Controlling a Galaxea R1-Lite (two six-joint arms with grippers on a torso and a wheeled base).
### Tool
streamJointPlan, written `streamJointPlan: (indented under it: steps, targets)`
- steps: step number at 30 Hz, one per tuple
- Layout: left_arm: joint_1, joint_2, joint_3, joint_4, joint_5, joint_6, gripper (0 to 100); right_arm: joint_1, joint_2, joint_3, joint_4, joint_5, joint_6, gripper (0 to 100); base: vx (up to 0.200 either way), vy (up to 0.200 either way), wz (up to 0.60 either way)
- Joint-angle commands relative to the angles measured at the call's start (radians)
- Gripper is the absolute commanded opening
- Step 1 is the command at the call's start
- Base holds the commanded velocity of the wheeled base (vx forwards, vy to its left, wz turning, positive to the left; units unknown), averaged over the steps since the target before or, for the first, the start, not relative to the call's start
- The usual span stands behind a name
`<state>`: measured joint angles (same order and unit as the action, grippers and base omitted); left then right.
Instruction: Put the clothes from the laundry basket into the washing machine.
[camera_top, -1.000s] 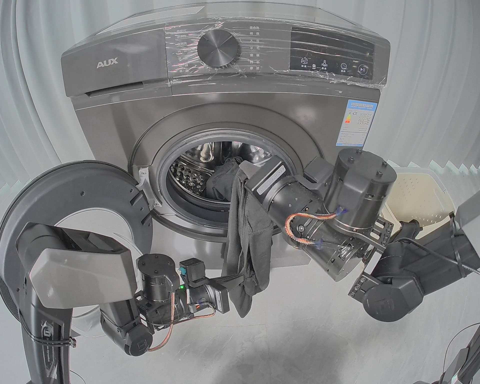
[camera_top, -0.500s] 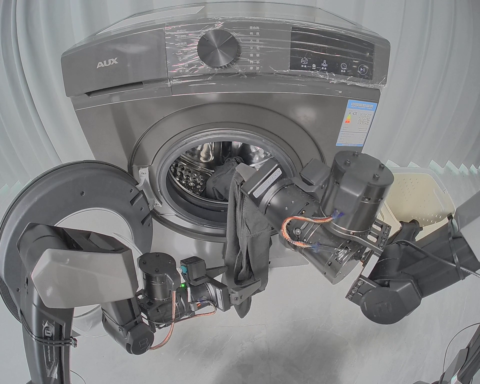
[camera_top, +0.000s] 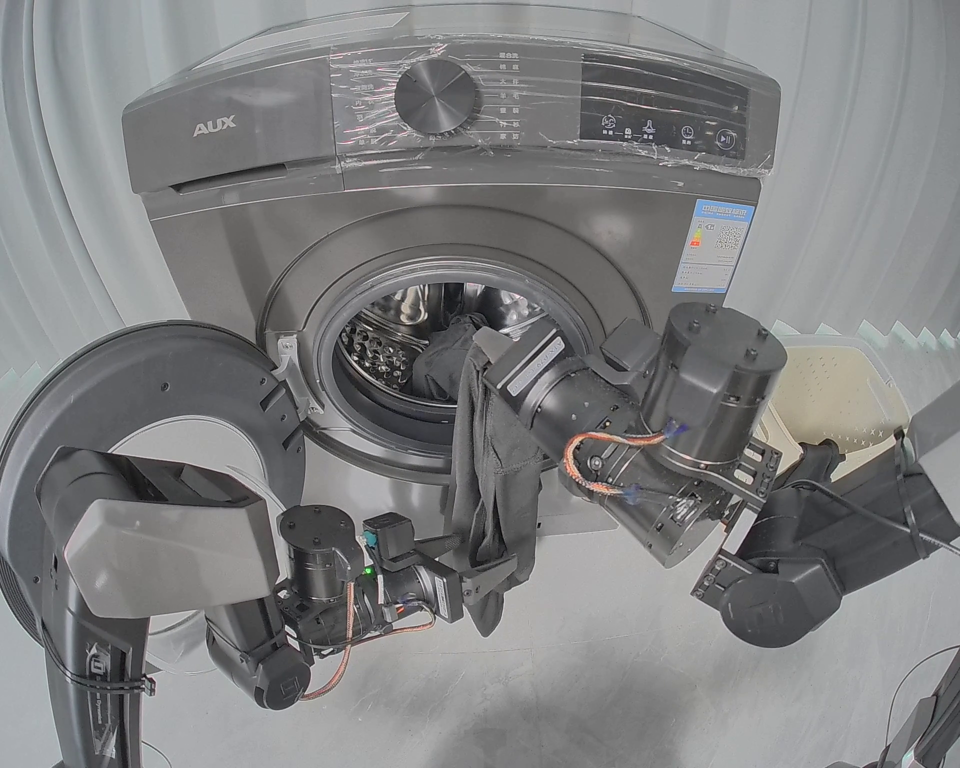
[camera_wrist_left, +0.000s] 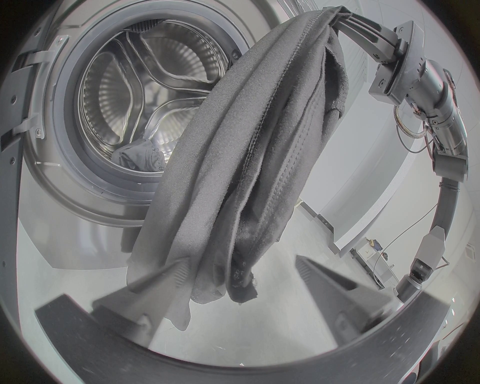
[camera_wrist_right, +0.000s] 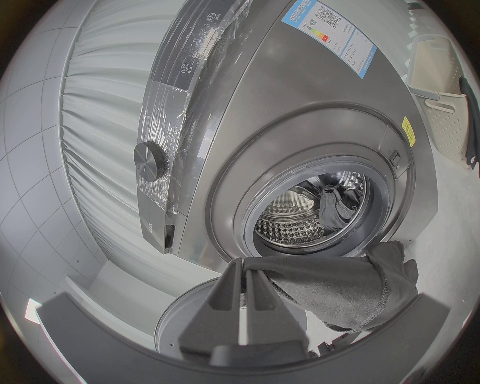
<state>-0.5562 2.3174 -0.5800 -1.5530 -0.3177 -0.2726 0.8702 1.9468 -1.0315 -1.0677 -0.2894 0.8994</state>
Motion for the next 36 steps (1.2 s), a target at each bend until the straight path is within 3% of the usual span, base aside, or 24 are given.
streamJointPlan:
  steps: [1,17,24,27,28,31,36]
  targets:
    - [-0.004,0.002,-0.003,-0.001,0.000,-0.002,0,0.000,0.004,-0.001,0.000,0.001,0.001,0,0.000,0.000,0.00]
    - [0.002,-0.016,0.012,-0.004,0.002,0.004,0,-0.016,0.006,0.016,-0.025,0.001,-0.005,0,0.000,0.000,0.00]
    - [0.028,-0.184,0.147,-0.001,-0.008,0.006,0,-0.065,-0.006,0.116,-0.052,0.016,-0.071,0,0.000,0.000,0.00]
    - [0.064,-0.288,0.221,-0.001,-0.014,0.027,0,-0.073,-0.016,0.240,-0.124,0.059,-0.160,0,0.000,0.000,0.00]
    - [0.081,-0.331,0.246,-0.001,-0.017,0.032,0,-0.074,-0.012,0.317,-0.169,0.088,-0.220,0,0.000,0.000,0.00]
    - [0.113,-0.417,0.295,0.001,-0.038,0.030,0,-0.071,0.000,0.455,-0.305,0.131,-0.333,0,0.000,0.000,0.00]
    - [0.168,-0.497,0.330,0.001,-0.069,0.029,0,-0.082,0.081,0.556,-0.479,0.156,-0.438,0,0.000,0.000,0.00]
